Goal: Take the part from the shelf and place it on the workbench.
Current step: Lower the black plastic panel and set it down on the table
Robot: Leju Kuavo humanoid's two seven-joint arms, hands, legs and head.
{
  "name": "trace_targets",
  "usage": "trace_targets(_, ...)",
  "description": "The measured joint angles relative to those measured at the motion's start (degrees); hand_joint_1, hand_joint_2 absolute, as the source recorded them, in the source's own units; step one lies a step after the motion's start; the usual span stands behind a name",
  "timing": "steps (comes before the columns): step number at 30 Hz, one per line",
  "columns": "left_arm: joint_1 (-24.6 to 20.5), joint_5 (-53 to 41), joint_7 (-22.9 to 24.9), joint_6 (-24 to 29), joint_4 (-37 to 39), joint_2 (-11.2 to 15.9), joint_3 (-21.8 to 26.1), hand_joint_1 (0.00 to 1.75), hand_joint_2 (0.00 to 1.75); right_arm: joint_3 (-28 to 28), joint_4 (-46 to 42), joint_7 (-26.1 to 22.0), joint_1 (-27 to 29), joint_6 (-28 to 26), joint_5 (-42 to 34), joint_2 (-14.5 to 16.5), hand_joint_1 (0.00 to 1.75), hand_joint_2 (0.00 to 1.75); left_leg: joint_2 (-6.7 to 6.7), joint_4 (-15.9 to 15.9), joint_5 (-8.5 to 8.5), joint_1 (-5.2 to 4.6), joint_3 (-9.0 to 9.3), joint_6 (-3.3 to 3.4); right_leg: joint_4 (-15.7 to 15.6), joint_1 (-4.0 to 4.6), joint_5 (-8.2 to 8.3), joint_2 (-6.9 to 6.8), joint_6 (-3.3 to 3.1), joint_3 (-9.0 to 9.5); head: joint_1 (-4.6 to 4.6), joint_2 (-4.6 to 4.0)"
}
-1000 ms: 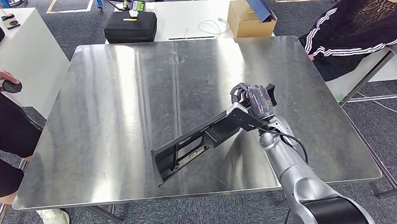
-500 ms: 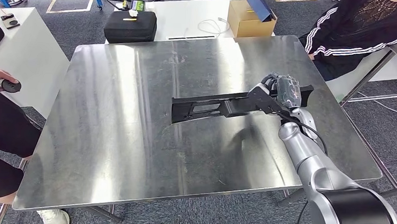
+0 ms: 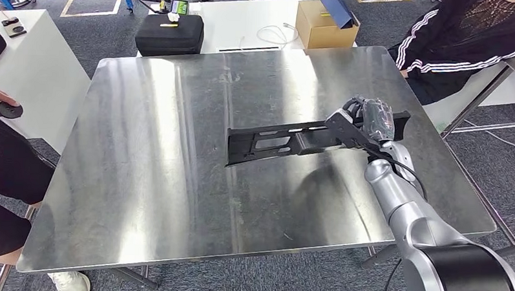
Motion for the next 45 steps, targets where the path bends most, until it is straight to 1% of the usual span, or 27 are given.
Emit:
trace_targets(3, 0.0, -0.4, 0.3, 0.0, 0.0, 0.0, -0.1, 0.00, 1.75, 0.3, 0.0, 0.0, -0.1, 0.3, 2.1, 0.7, 1.75, 1.75, 0.05, 0.0, 0.00, 0.00, -0.01, 0.00, 0.0, 0.00, 0.00, 0.01, 0.00, -0.02, 0.00, 0.00)
trace_targets(5, -0.1, -0.5, 0.3, 0.0, 0.0, 0.0, -0.2, 0.00, 1.75, 0.6, 0.1, 1.4, -0.3, 0.3, 3.2, 1.4, 1.75, 1.75, 0.05, 0.0, 0.00, 0.00, -0.01, 0.00, 0.0, 0.00, 0.00, 0.01, 0.00, -0.04, -0.01, 0.00)
trace_targets(9, -0.2, -0.7, 0.3, 0.2, 0.0, 0.0, -0.5, 0.00, 1.75, 1.6, 0.4, 7.9, -1.8, 0.1, 6.7, 2.4, 1.75, 1.75, 0.02, 0.0, 0.01, 0.01, -0.01, -0.01, 0.0, 0.01, 0.00, 0.00, 0.00, -0.05, -0.01, 0.00)
trace_targets(12, -0.2, -0.8, 0.6, 0.3, 0.0, 0.0, -0.8, 0.00, 1.75, 2.1, 0.9, 12.4, -2.7, -0.8, 7.4, 1.9, 1.75, 1.75, -0.04, 0.0, 0.02, -0.01, -0.01, -0.01, 0.0, 0.00, 0.00, -0.05, 0.00, -0.03, 0.00, 0.00)
trace_targets(16, -0.1, -0.9, 0.9, 0.3, 0.0, 0.0, -0.8, 0.00, 1.75, 1.9, 1.5, 14.9, -3.2, -2.6, 7.2, 0.0, 1.75, 1.75, -0.11, 0.0, 0.01, -0.04, -0.04, 0.00, 0.0, -0.03, 0.00, -0.08, 0.00, -0.02, 0.00, 0.00)
trace_targets(23, -0.3, -1.3, 0.7, -0.3, 0.0, 0.2, -1.1, 0.00, 1.75, 0.1, 2.3, 15.9, -3.3, -3.4, 6.2, -3.5, 1.75, 1.75, -0.10, 0.1, -0.01, -0.05, -0.07, 0.02, 0.0, -0.04, 0.00, -0.07, 0.00, -0.04, -0.01, 0.00)
trace_targets(30, -0.5, -1.5, 0.5, -0.4, 0.0, 0.2, -1.6, 0.00, 1.75, -0.9, 3.0, 17.1, -3.2, -3.7, 6.9, -6.0, 1.75, 1.75, -0.08, 0.1, 0.00, -0.03, -0.06, 0.02, 0.0, -0.03, 0.00, -0.07, 0.00, -0.03, -0.01, 0.00)
trace_targets(35, -0.6, -1.5, 0.5, -0.4, 0.0, 0.3, -1.7, 0.00, 1.75, -1.2, 3.2, 17.2, -3.2, -3.7, 6.9, -6.8, 1.75, 1.75, -0.07, 0.1, 0.00, -0.03, -0.06, 0.02, 0.0, -0.03, 0.00, -0.06, 0.00, -0.04, -0.01, 0.00)
trace_targets(45, -0.7, -1.5, 0.5, -0.4, 0.0, 0.3, -1.7, 0.00, 1.75, -1.2, 3.4, 17.2, -3.2, -3.7, 6.9, -7.0, 1.75, 1.75, -0.08, 0.1, 0.00, -0.04, -0.07, 0.02, 0.0, -0.03, 0.00, -0.06, 0.00, -0.04, -0.01, 0.00)
